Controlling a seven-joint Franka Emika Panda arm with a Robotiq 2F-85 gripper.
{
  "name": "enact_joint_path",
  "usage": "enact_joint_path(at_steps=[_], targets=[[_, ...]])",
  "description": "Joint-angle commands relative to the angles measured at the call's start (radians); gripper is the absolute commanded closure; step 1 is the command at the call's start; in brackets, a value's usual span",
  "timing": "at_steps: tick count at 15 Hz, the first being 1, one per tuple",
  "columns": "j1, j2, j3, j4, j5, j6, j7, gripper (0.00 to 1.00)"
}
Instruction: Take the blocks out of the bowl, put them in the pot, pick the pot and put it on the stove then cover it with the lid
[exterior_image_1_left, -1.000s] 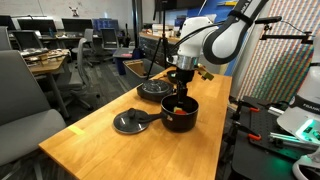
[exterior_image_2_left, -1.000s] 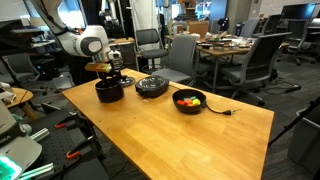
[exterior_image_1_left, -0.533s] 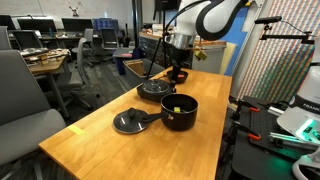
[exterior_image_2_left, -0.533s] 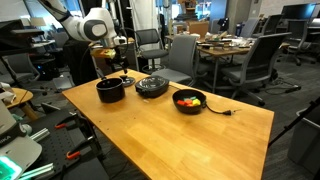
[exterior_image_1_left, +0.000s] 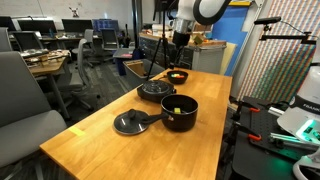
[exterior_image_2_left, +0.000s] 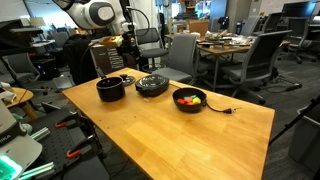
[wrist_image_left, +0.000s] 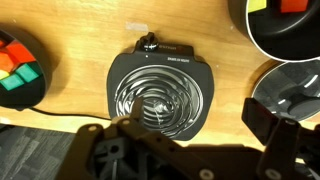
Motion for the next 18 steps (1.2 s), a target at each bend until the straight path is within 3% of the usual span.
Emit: enact_joint_path(at_steps=[1, 4, 8, 9, 10, 13, 14, 18], targets=[[-0.036, 0.066, -0.053, 0.068, -0.123, 0.059, 0.159, 0.0], [-0.103, 0.103, -0.131, 0.146, -0.087, 0.019, 0.157, 0.0], [-0.216, 0.215, -0.213, 0.296, 0.05, -0.025, 0.115, 0.0], [-0.226, 0.229, -0.208, 0.313, 0.104, -0.052, 0.129, 0.0], [-0.208, 0.166, -0.214, 0.225, 0.037, -0.008, 0.124, 0.0], [-0.231, 0.219, -0.219, 0.279, 0.083, -0.024, 0.121, 0.0], [-0.223, 0.239, -0.225, 0.286, 0.079, 0.026, 0.157, 0.0], [-0.254, 0.394, -0.24, 0.443, 0.174, 0.007, 0.258, 0.0]])
